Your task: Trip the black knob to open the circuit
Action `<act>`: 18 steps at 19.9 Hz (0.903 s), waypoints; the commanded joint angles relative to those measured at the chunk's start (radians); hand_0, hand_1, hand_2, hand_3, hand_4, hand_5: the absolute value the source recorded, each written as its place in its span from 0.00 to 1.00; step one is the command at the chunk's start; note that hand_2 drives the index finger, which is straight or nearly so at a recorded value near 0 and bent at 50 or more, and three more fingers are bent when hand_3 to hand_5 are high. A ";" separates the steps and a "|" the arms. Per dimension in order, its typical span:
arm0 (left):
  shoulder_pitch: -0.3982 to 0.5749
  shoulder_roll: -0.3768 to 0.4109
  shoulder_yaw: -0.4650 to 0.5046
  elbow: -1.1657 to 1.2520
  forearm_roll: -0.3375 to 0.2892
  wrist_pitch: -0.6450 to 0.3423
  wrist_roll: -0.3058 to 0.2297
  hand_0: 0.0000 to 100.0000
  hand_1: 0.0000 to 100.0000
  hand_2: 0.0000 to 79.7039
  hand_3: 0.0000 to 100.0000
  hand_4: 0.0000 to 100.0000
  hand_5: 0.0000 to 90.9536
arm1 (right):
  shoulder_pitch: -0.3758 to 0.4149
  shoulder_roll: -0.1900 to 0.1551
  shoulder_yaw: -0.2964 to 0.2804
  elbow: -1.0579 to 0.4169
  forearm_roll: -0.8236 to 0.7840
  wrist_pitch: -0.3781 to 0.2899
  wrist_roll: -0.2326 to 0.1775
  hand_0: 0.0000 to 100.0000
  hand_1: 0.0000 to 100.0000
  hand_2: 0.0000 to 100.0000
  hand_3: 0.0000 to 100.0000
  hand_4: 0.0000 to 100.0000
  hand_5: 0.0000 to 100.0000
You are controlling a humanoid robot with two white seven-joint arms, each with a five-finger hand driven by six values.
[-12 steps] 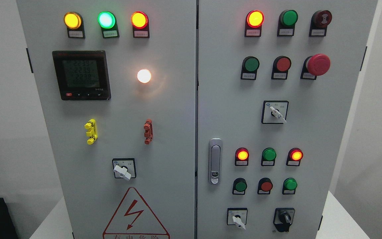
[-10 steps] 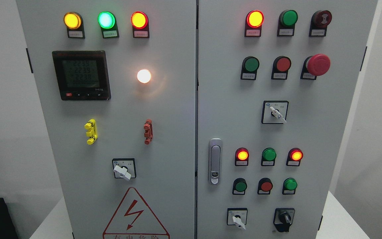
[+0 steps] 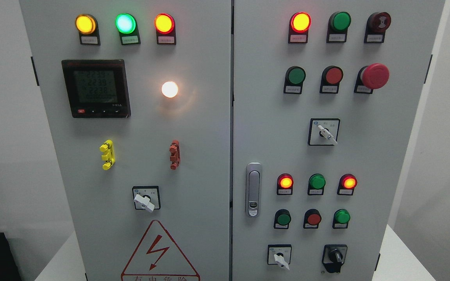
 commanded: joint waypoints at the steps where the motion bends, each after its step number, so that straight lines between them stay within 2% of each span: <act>1: 0.000 0.000 0.000 0.000 -0.023 -0.001 -0.001 0.12 0.39 0.00 0.00 0.00 0.00 | 0.000 0.007 0.005 -0.003 0.003 -0.001 0.003 0.00 0.00 0.00 0.00 0.00 0.00; 13: 0.000 0.000 0.000 0.000 -0.023 0.001 -0.001 0.12 0.39 0.00 0.00 0.00 0.00 | -0.017 -0.013 0.018 -0.038 0.005 -0.036 0.009 0.00 0.00 0.00 0.00 0.00 0.00; 18: 0.000 0.000 0.000 0.000 -0.023 0.001 -0.001 0.12 0.39 0.00 0.00 0.00 0.00 | -0.061 -0.010 0.020 -0.066 0.003 -0.036 -0.009 0.00 0.00 0.00 0.00 0.00 0.00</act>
